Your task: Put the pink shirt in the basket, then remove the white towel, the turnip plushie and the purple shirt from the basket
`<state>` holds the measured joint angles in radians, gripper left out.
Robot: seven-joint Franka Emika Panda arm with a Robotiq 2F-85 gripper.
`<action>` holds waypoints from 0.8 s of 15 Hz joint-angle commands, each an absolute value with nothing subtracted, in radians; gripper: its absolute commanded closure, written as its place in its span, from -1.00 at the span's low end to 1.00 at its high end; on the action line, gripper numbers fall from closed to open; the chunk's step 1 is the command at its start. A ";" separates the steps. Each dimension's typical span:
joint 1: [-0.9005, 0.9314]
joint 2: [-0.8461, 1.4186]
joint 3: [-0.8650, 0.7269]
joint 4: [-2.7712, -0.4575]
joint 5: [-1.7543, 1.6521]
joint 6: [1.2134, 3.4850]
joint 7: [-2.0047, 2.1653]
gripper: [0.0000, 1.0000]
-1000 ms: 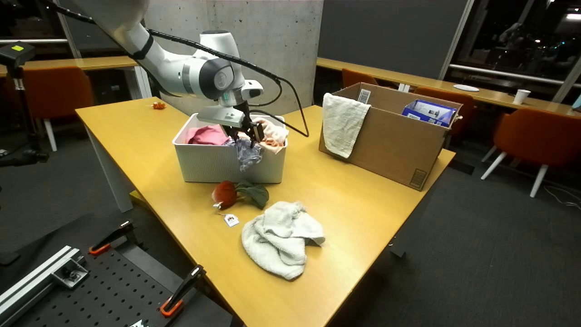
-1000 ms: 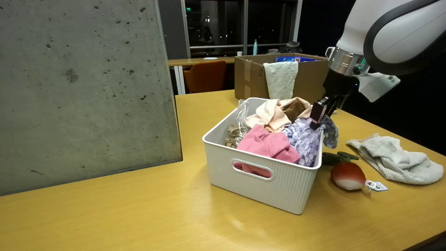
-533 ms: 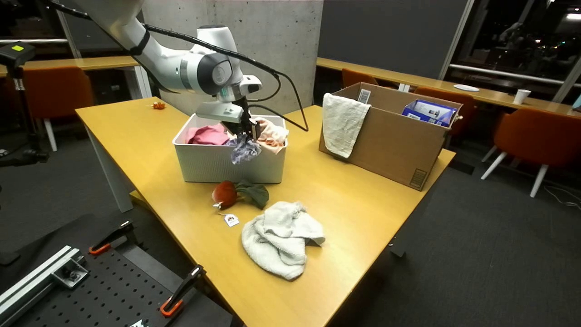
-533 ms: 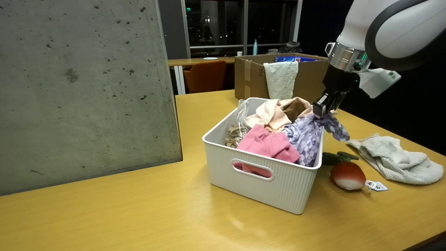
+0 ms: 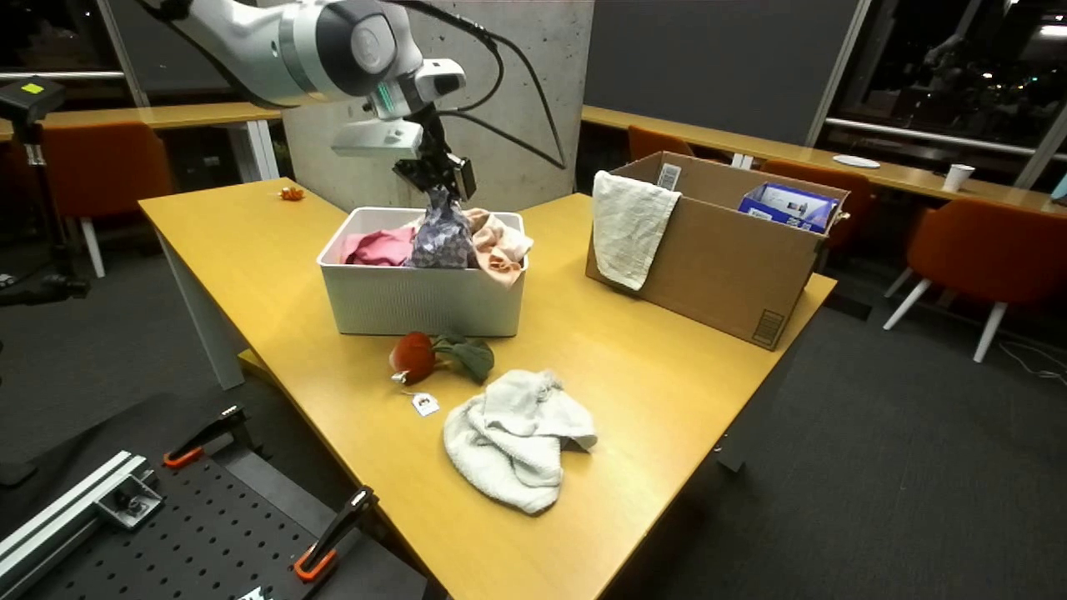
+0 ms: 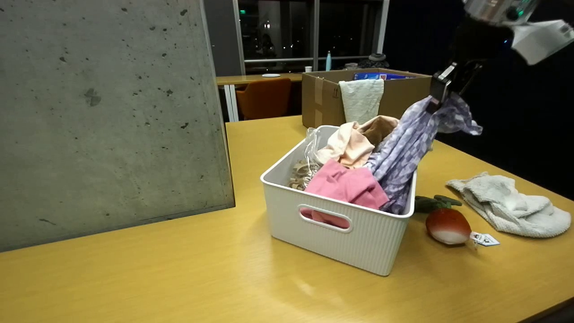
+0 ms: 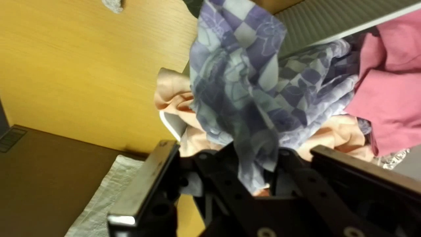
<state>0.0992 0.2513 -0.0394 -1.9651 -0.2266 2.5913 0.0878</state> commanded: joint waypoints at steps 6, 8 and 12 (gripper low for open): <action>-0.011 -0.203 -0.064 -2.229 -0.221 2.546 0.165 0.95; -0.057 -0.268 -0.080 -2.250 -0.198 2.530 0.142 0.95; -0.124 -0.349 -0.119 -2.268 -0.153 2.509 0.114 0.95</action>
